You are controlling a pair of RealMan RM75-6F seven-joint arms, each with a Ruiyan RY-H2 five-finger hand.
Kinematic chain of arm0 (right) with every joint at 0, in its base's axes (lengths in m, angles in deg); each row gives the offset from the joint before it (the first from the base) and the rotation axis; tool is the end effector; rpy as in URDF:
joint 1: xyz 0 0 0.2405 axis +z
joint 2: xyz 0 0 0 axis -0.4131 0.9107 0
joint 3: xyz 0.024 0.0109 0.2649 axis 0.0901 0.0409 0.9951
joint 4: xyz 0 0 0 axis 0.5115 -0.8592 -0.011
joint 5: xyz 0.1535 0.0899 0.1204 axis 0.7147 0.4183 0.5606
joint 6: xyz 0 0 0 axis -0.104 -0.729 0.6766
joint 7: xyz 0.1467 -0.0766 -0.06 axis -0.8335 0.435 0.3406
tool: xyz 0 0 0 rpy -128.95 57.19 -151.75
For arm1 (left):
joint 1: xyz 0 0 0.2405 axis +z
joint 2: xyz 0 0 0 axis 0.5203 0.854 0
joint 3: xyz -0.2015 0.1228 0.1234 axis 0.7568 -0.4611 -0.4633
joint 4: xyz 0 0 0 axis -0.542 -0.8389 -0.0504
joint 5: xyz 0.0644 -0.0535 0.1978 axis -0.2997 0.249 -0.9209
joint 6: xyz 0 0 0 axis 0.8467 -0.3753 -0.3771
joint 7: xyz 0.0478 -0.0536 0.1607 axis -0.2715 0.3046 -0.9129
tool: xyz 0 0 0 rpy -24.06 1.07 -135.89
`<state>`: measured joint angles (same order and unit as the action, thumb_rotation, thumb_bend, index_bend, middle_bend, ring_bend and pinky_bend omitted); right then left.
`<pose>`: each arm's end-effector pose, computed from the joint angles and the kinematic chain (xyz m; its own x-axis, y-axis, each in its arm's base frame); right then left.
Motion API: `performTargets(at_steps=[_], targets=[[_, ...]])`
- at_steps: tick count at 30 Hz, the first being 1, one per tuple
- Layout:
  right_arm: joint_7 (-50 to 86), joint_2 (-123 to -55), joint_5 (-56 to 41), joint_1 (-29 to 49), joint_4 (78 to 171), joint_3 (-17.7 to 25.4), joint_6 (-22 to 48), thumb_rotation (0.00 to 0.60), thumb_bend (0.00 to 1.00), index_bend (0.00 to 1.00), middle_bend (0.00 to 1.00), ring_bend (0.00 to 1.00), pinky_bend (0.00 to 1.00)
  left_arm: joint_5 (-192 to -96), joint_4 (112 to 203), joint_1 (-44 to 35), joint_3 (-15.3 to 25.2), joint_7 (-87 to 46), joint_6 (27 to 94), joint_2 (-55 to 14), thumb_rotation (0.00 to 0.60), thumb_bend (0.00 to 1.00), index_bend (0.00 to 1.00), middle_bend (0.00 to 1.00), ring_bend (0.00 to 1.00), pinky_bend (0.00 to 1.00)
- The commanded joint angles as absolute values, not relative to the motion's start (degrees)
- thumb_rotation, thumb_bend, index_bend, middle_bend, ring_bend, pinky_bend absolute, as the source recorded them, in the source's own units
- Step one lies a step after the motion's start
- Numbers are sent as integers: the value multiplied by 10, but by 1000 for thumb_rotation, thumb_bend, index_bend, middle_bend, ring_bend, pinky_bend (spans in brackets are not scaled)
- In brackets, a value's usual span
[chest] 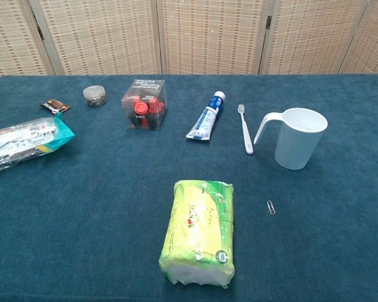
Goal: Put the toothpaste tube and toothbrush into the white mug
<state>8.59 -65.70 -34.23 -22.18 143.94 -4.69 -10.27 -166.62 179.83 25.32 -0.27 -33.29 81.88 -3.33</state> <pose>-0.3199 -0.1949 0.1788 0.2674 -0.0047 0.9636 -0.9631 -0.0324 0.2671 -0.3119 0.2202 0.1494 0.5384 -0.0068 0.8427 0.8427 0.0061 -0.5383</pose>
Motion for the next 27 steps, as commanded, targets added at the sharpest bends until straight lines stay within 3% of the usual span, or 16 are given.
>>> performTargets(at_steps=[1,15,22,27], targets=[[85,-658,-342,-221,1438,-47,-101,600,209,117,140,0,0,-1664,1800,254,-2,-336,818,-33,600,314,188,49,37,135],[78,-670,-329,-198,1429,-31,-75,600,210,115,152,0,0,-1660,1803,260,-3,-336,822,-34,600,314,188,49,37,134],[83,-692,-291,-144,1432,-7,9,600,179,11,152,0,0,-1666,1803,260,-4,-331,824,-35,600,314,188,49,37,135],[80,-722,-246,-94,1428,11,93,600,118,0,133,0,0,-1667,1803,263,-7,-326,826,-32,600,314,188,49,37,134]])
